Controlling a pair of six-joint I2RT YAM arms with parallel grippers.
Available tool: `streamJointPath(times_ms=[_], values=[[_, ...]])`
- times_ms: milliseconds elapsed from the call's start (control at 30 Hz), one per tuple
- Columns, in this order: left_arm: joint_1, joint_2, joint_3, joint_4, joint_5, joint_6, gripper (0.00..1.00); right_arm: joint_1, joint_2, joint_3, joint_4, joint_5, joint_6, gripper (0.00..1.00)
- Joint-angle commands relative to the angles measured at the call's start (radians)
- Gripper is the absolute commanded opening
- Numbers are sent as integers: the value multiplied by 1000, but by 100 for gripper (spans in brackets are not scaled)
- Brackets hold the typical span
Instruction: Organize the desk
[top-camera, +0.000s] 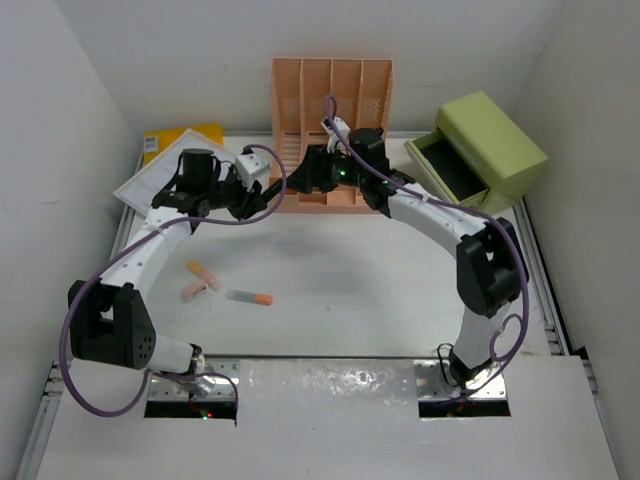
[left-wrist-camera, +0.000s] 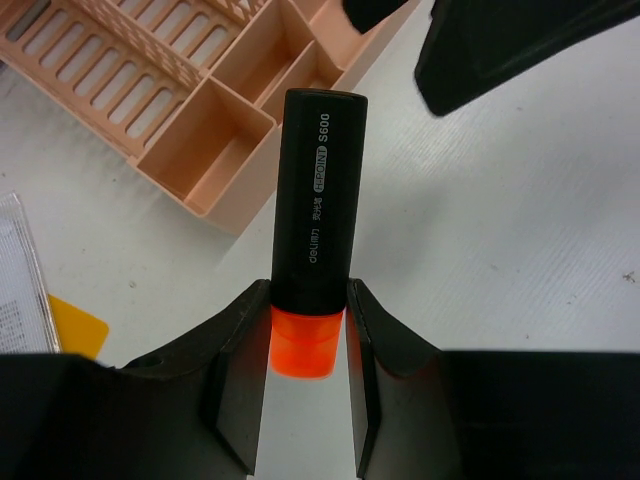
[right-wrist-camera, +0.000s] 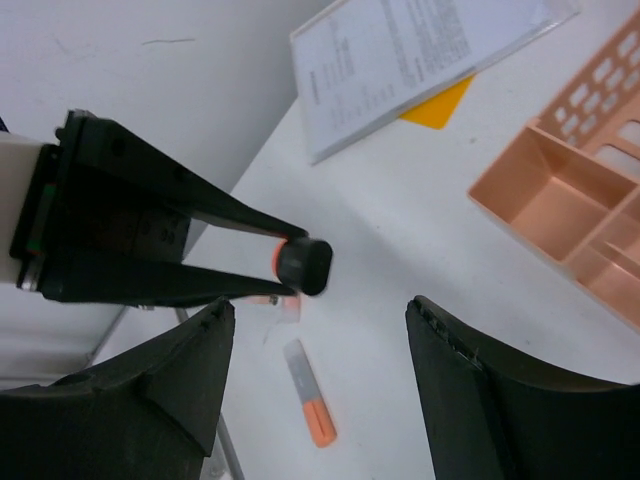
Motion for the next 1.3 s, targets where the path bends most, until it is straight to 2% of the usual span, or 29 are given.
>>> streamJointPath(times_ms=[0,133,333,400,433,467,567,667,700,733,767,800,833,967,1033,1067,1167,1200,1267], values=[[-8,-21,-9,38,15,-21,0,23,25,92,71,-20,38,67],[-8,-9,-15,34,19,-13,0,37,94,130,100,-23,68,64],[-10,-9,-5,35,24,-15,0,74,174,224,-10,-3,17,62],[-10,-7,-3,40,13,-16,0,80,182,230,-22,1,7,56],[-11,-7,-5,43,9,-16,0,81,182,230,-24,1,7,52],[-10,-6,-6,46,-2,-16,0,80,182,230,-25,1,6,43],[-10,-4,-11,55,-11,-19,0,81,182,230,-32,1,1,30],[-10,-1,-12,58,-5,-18,0,83,182,230,-38,3,-7,0],[-10,-1,-14,55,-2,-15,0,83,180,230,-48,3,-20,0],[-10,-1,-14,52,4,-13,3,81,177,232,-59,4,-31,0],[-10,0,-12,48,5,-10,15,81,172,236,-77,18,-51,0],[-10,0,-8,26,8,-9,93,80,156,249,-140,40,-113,0],[-10,0,-5,16,4,2,100,77,145,255,-178,66,-150,0],[-8,-1,14,-69,-24,40,100,-6,48,259,-312,222,-302,0],[-7,-4,18,-98,-42,71,100,-72,-1,293,-427,392,-407,0],[-7,-6,17,-115,-50,79,100,-90,-16,310,-485,566,-497,0],[-5,-6,-2,-120,-83,93,100,-144,-45,321,-518,838,-684,0],[-7,-4,-12,-120,-102,102,100,-158,-41,338,-530,979,-733,0],[-7,0,-23,-132,-122,123,100,-198,25,444,-629,1081,-824,0]])
